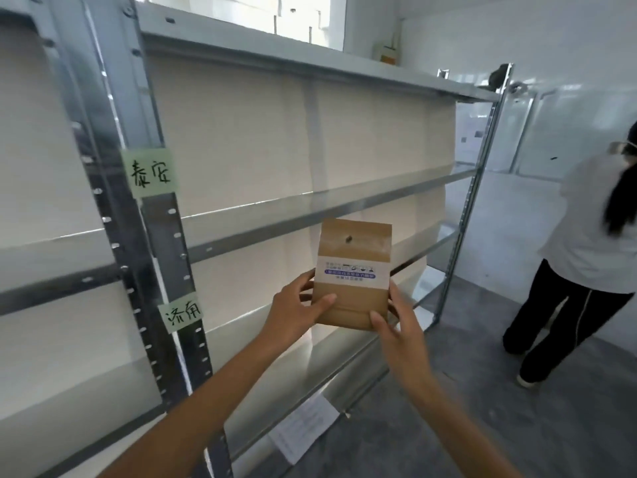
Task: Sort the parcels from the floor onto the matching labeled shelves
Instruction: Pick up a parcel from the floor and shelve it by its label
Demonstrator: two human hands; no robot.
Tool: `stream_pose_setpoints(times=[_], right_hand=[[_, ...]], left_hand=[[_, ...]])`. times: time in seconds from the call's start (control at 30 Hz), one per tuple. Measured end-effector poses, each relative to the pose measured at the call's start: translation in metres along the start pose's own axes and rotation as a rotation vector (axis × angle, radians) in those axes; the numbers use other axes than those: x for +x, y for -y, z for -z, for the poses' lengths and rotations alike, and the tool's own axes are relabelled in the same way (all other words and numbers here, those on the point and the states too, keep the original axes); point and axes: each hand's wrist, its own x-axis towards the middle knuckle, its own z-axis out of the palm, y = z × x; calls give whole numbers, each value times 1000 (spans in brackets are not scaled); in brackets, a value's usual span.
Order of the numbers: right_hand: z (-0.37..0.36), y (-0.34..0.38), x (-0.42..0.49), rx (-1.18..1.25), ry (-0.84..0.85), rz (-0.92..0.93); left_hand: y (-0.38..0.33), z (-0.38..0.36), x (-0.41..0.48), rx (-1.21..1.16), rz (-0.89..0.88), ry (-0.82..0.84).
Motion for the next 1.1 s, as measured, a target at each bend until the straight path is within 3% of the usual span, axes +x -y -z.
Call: stream_pose_setpoints(times=[0.27, 0.57, 0.87, 1.1], right_hand=[[-76, 81, -27, 130, 104, 102], [-210, 165, -89, 303, 282, 249], [-339, 229, -188, 440, 461, 269], [-416, 276, -249, 470, 533, 303]], left_hand=[[-11, 109, -65, -21, -49, -272], [-12, 257, -177, -111, -65, -526], [9, 390, -308, -96, 45, -574], [34, 476, -387, -177, 226, -549]])
